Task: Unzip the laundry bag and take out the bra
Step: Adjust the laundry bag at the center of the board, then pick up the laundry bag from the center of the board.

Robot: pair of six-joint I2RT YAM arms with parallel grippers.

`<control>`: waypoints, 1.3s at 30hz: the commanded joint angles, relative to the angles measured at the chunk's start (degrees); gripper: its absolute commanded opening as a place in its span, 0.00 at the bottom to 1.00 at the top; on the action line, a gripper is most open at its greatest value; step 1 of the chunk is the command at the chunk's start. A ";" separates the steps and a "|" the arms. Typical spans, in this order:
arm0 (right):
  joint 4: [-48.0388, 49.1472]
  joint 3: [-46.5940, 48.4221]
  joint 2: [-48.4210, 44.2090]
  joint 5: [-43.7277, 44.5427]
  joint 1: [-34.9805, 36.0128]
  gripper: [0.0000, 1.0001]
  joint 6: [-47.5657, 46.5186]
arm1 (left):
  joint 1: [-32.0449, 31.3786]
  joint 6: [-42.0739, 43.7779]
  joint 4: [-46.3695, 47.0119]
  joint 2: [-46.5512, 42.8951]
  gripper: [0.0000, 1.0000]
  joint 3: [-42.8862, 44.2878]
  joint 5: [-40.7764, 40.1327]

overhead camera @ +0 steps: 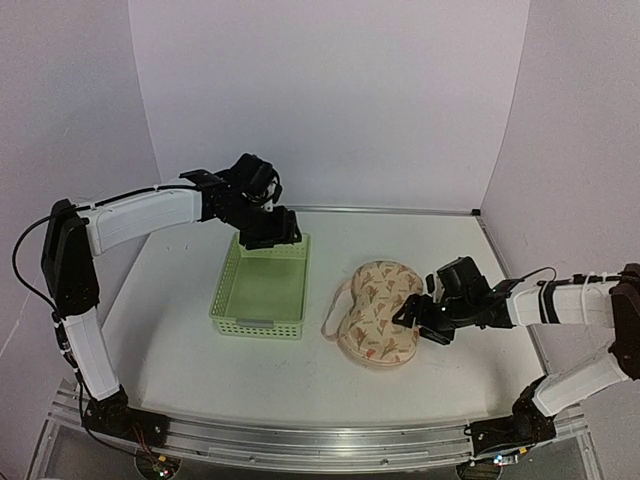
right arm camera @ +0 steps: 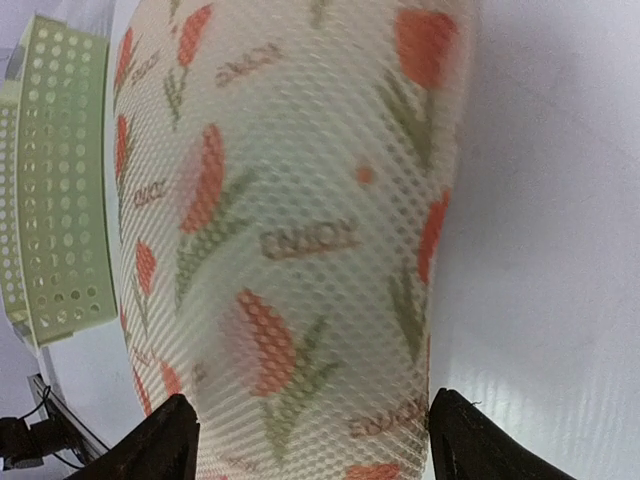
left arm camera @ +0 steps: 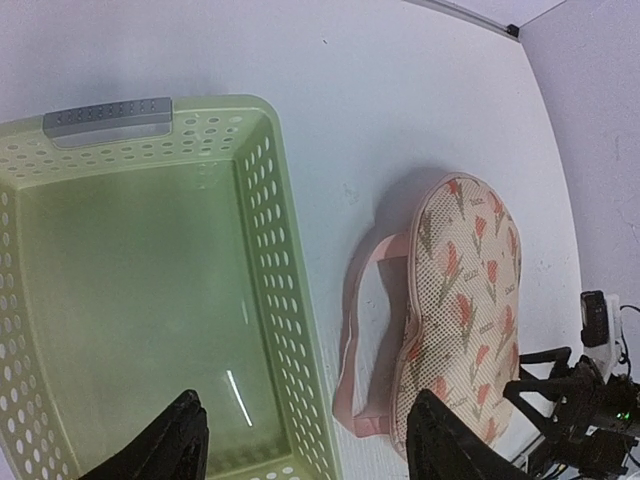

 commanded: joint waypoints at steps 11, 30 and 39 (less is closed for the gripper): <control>-7.40 6.82 -2.90 14.72 8.47 0.86 0.35 | -0.21 2.28 1.17 -0.78 0.69 1.11 2.76; -9.24 14.39 2.53 30.02 6.19 0.97 -10.76 | -2.51 5.39 1.24 1.62 0.72 3.99 6.63; -0.44 15.88 10.40 15.44 -1.61 0.97 -11.35 | -3.84 4.45 1.25 1.29 0.72 2.64 6.67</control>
